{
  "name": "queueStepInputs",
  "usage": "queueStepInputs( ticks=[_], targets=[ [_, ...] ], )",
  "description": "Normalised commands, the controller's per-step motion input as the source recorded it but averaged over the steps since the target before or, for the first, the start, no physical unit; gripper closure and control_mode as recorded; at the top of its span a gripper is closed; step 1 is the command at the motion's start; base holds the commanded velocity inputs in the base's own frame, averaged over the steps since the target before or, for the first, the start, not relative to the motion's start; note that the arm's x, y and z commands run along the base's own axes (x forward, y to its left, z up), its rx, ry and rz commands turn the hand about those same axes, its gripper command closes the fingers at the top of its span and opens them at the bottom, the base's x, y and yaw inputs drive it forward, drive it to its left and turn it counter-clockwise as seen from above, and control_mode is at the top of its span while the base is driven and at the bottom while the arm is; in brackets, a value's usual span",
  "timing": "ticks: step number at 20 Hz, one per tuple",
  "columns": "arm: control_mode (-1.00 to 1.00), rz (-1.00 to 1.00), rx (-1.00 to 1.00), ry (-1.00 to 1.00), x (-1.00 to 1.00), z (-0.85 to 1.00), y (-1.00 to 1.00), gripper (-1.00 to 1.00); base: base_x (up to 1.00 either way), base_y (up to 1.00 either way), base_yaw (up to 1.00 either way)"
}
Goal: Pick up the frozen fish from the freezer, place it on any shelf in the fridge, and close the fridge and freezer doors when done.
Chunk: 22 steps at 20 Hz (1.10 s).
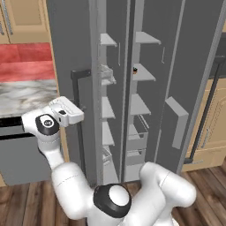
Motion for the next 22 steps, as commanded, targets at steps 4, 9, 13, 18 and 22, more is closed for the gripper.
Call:
queueStepInputs(
  ticks=[4, 9, 13, 18, 22],
  targets=[
    [-1.00, -0.11, 0.00, 0.00, 0.43, 0.00, -0.98, -1.00, 0.00, 0.00, 0.00],
    [-1.00, -0.08, 0.00, 0.00, 0.45, 0.00, -0.86, -1.00, 0.00, 0.00, 0.00],
    [-1.00, 0.00, 0.00, -0.01, 0.48, 0.00, -0.75, -1.00, 0.00, 0.00, 0.00],
    [-1.00, 0.03, 0.00, 0.00, 0.65, 0.00, -0.61, -1.00, 0.00, 0.00, 0.00],
    [-1.00, 0.07, 0.00, 0.00, 0.60, 0.00, -0.58, -1.00, 0.00, 0.00, 0.00]
  ],
)
